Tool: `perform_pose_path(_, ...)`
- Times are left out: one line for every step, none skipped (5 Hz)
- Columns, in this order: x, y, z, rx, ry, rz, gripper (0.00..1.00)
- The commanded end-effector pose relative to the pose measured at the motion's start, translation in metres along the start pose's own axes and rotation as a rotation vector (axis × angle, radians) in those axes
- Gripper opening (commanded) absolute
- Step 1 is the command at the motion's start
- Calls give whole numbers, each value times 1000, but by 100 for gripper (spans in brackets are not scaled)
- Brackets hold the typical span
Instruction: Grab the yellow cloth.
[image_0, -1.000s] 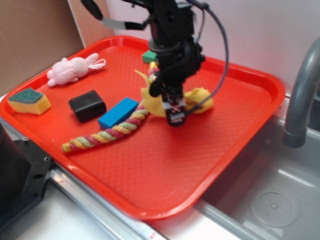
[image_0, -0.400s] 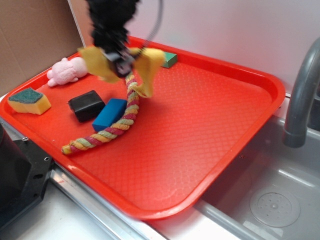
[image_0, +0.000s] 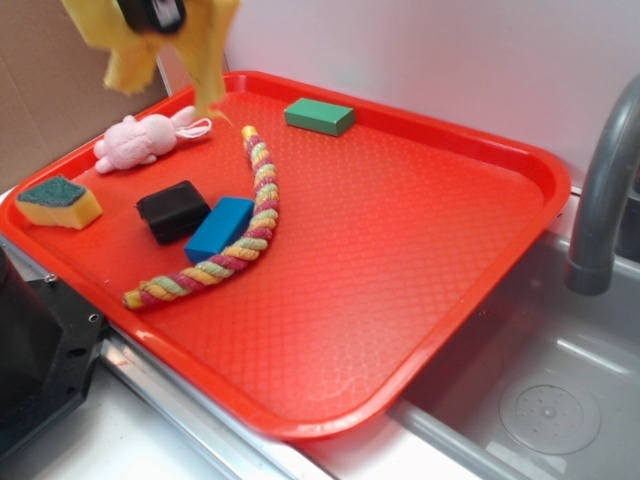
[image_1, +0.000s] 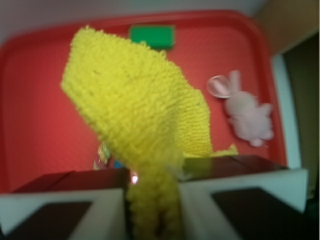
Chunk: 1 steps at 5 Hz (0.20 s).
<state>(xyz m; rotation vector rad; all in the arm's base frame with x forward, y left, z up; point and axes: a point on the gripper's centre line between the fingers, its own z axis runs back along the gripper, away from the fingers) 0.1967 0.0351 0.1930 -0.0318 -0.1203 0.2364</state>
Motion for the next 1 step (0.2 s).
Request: perform_pose_path(-17, -3, 25, -20, -74, 56, 0)
